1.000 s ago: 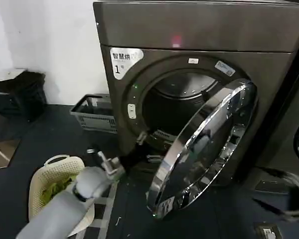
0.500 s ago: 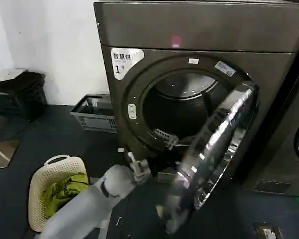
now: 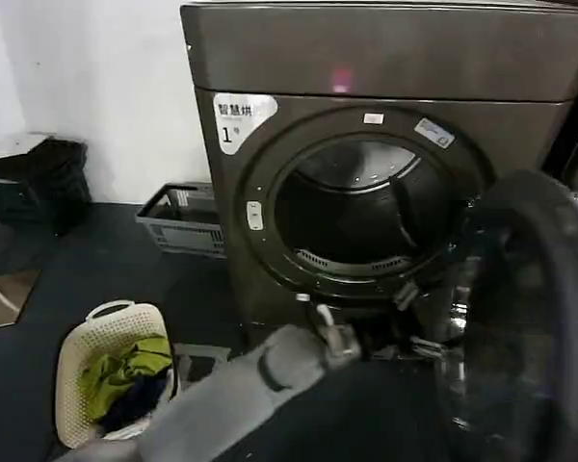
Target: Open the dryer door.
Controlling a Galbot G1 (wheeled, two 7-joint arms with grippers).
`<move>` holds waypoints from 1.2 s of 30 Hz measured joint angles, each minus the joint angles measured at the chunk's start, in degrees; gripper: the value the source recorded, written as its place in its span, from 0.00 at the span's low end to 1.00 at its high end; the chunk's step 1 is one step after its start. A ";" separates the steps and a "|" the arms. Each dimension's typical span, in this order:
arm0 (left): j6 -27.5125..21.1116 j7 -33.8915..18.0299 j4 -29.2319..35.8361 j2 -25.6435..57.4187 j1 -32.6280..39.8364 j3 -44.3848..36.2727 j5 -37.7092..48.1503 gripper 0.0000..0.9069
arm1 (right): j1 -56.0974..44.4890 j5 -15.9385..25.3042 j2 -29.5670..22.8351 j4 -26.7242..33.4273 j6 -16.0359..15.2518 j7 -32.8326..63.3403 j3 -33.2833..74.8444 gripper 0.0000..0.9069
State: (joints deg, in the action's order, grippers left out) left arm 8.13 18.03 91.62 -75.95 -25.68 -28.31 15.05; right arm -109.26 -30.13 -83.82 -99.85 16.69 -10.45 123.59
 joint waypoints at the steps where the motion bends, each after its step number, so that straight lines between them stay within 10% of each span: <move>1: -0.15 -0.04 -0.70 -0.90 0.34 -0.43 0.05 1.00 | -0.01 0.72 -0.02 -0.30 -0.68 1.74 0.76 1.00; 14: -0.23 -0.85 -11.37 -11.73 4.62 -3.47 -1.30 1.00 | 0.97 10.61 -1.57 -5.73 -13.77 19.75 7.15 1.00; 36: -3.31 -0.64 -19.69 -16.25 7.02 -4.08 -0.63 1.00 | 2.15 12.80 -4.34 -7.06 -15.89 26.76 9.97 1.00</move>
State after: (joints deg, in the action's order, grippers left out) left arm 4.82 17.39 71.94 -92.19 -18.67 -32.39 14.42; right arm -107.10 -17.33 -88.16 -106.91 0.80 16.31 133.56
